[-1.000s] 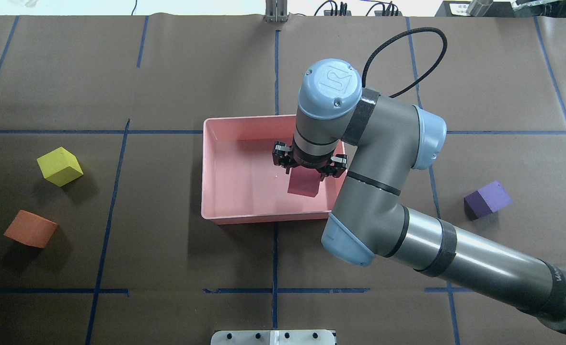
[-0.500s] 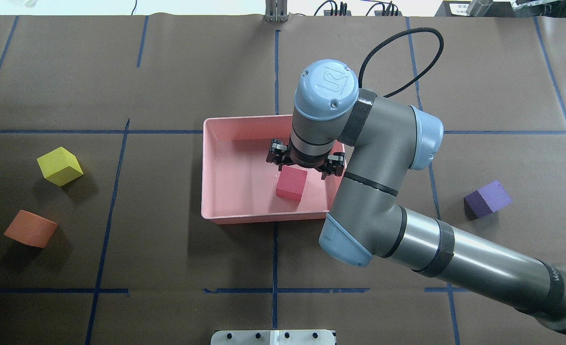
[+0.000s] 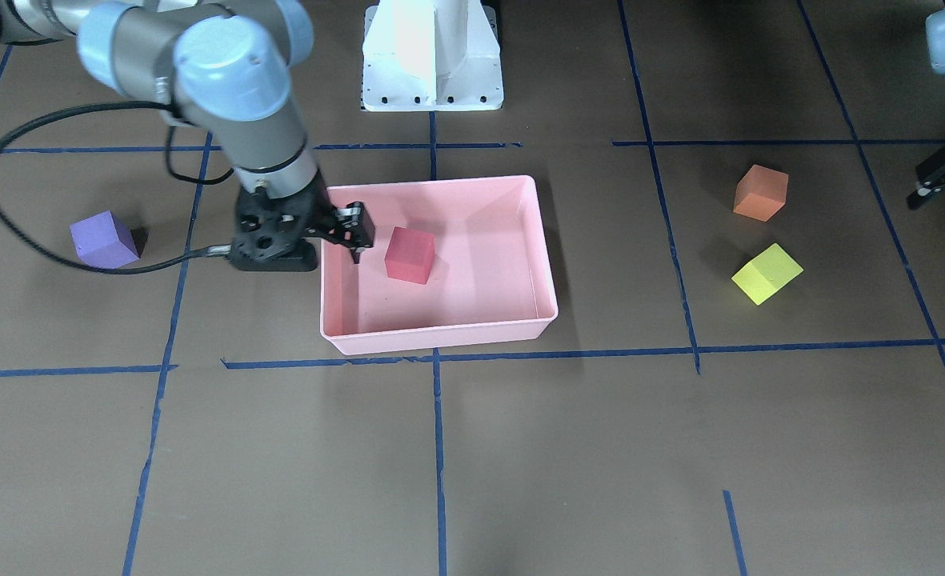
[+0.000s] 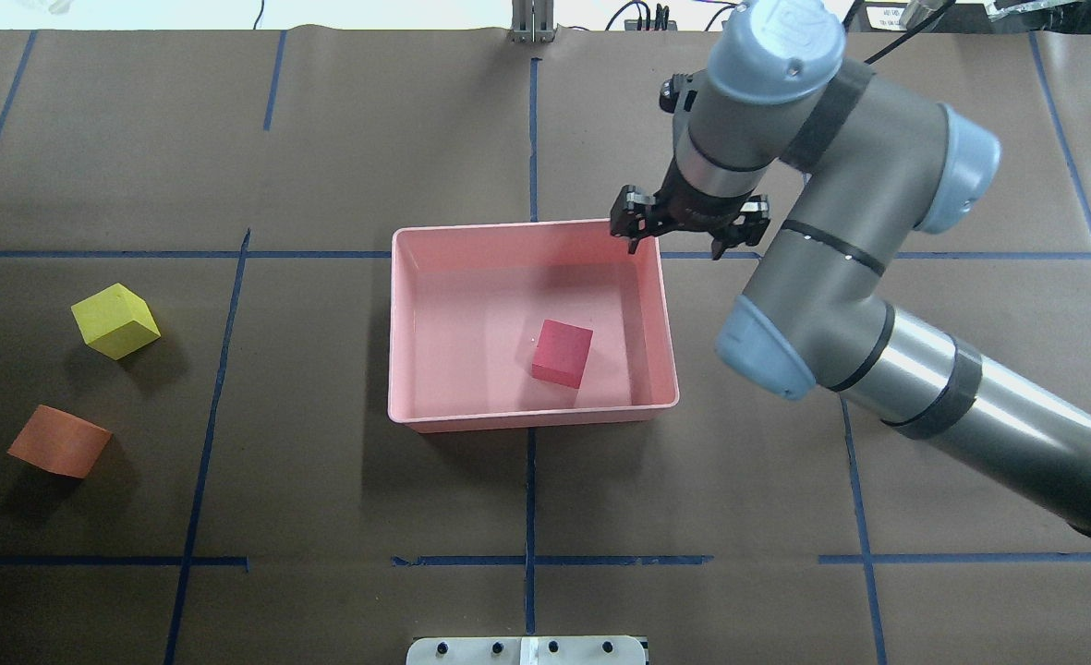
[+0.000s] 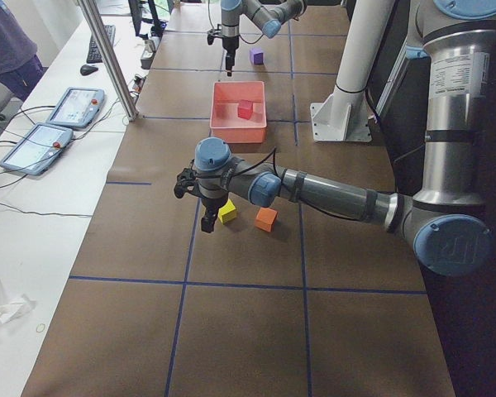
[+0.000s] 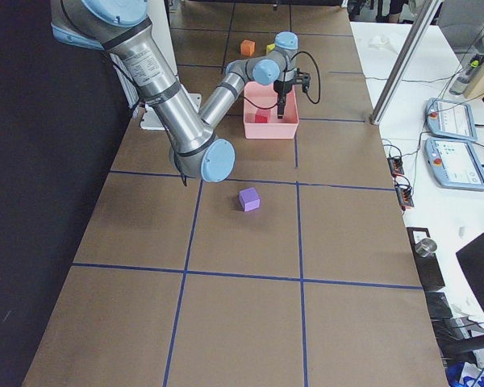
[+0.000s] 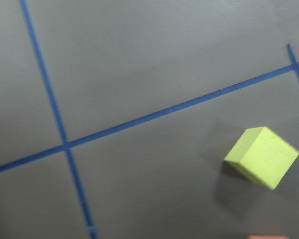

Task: Place blocks into pink bin with both arms
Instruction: 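Lift the right gripper away while the left gripper grasps the yellow cube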

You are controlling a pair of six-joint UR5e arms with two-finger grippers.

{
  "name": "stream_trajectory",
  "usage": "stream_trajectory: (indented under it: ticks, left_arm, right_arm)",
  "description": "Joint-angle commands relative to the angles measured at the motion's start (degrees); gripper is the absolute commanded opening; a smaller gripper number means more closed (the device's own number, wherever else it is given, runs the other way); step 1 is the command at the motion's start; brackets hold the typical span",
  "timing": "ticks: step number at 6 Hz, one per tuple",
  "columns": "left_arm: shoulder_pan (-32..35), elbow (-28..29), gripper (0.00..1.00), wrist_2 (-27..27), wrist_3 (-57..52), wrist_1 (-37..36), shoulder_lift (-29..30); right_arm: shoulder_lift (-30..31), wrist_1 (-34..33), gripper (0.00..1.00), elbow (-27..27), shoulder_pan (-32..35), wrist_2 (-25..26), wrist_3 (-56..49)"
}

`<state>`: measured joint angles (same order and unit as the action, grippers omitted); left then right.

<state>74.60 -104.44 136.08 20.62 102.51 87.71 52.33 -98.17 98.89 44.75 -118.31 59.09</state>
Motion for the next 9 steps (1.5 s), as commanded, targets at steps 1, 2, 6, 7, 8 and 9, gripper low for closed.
stream_trajectory:
  ticks: [1, 2, 6, 7, 8, 9]
  left_arm:
    - [-7.24, 0.29, 1.0, -0.72, 26.19, 6.97, 0.0]
    - [-11.19, 0.29, 1.0, -4.81, 34.84, 8.75, 0.09]
    - [-20.45, 6.95, 1.0, -13.56, 49.43, 11.05, 6.93]
    - [-21.59, 7.75, 1.0, -13.56, 49.0, 11.05, 7.21]
    - [-21.77, 7.76, 1.0, -13.56, 48.9, 10.96, 6.95]
    - [-22.47, 8.37, 1.0, -13.64, 48.99, 10.87, 6.95]
  right_arm:
    - [5.47, 0.09, 1.0, -0.01, 8.46, -4.36, -15.92]
    - [8.55, 0.09, 1.0, -0.1, 13.38, -6.21, -25.5]
    - [17.45, 0.17, 1.0, -0.36, 24.94, -12.38, -50.91]
    - [17.72, 0.18, 1.0, -0.36, 24.95, -12.38, -50.91]
    - [18.24, 0.35, 1.0, -0.28, 24.95, -12.29, -50.91]
    - [18.68, 0.44, 1.0, -0.28, 24.95, -11.95, -50.91]
